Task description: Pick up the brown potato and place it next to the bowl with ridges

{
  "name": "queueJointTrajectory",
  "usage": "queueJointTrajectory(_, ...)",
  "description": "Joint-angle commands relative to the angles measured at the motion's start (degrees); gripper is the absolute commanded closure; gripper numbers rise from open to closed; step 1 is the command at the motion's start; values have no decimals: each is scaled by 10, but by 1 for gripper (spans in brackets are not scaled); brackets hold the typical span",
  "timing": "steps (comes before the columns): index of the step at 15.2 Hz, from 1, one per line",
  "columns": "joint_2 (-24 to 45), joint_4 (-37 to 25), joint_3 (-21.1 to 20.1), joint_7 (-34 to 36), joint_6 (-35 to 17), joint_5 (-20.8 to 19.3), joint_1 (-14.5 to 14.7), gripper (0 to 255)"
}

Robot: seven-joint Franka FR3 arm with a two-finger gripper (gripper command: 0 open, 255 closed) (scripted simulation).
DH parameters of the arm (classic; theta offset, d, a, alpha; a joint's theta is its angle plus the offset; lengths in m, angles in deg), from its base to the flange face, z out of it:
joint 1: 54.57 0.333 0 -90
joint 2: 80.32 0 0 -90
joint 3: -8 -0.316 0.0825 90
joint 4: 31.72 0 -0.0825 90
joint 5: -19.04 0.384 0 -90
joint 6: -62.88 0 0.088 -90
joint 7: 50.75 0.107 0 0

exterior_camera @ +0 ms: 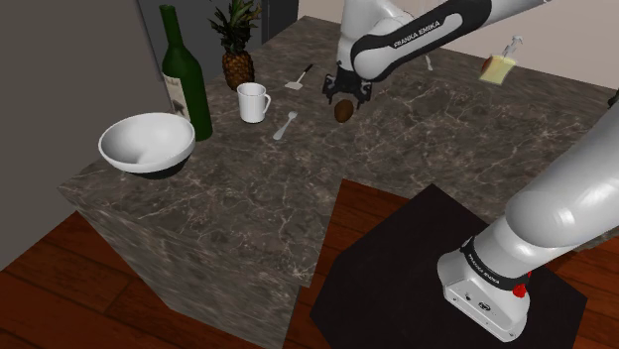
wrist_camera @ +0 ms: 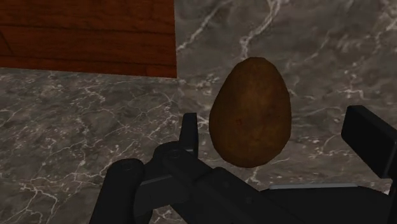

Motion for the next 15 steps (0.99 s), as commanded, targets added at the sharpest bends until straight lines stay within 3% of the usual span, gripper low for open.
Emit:
queueJointTrajectory(1, 23, -15, 8, 34, -2, -21, 0, 0)
queueJointTrajectory(8, 68, -13, 23, 57, -44, -57, 0, 0)
queueJointTrajectory(15, 68, -13, 23, 57, -44, -56, 0, 0)
